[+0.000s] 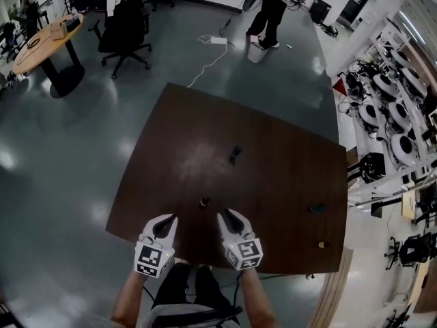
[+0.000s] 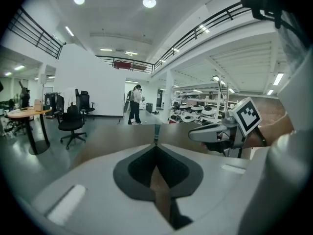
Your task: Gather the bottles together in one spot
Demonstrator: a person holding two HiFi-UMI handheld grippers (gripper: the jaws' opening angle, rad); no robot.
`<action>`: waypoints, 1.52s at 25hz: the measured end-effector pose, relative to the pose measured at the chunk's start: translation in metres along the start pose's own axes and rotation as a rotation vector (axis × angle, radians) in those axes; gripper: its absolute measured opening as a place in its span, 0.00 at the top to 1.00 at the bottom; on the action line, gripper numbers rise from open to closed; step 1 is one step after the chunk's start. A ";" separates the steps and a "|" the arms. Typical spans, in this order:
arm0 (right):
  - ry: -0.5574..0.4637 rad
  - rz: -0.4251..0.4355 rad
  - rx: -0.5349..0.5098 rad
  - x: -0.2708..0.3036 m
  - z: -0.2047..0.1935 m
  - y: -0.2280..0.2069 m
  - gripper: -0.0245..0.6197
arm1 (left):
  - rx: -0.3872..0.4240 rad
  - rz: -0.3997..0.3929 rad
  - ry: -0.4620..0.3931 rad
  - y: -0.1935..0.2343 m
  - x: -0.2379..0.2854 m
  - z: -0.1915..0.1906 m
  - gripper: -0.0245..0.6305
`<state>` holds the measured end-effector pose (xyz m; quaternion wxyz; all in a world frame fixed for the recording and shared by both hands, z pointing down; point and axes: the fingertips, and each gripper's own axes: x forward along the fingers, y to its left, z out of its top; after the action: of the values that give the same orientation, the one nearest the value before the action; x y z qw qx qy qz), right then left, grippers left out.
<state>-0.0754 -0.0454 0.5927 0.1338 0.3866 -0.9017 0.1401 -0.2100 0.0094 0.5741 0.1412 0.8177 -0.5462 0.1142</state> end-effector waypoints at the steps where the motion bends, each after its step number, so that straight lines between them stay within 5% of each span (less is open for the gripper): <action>1: 0.013 0.015 0.003 0.006 -0.006 -0.001 0.82 | -0.009 0.007 0.000 0.000 0.002 -0.002 0.96; 9: 0.144 0.099 -0.050 0.049 -0.054 0.002 0.71 | -0.066 0.057 0.046 0.006 0.002 -0.030 0.96; 19: 0.235 0.090 -0.137 0.091 -0.090 0.005 0.68 | -0.116 0.092 0.077 0.012 -0.009 -0.045 0.96; 38: 0.192 0.021 -0.170 0.069 -0.083 -0.005 0.76 | -0.095 0.045 0.091 0.013 0.004 -0.042 0.96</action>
<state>-0.1062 -0.0648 0.6940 0.2506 0.3489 -0.8974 0.1009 -0.2221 0.0157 0.6158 0.2021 0.7916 -0.5622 0.1284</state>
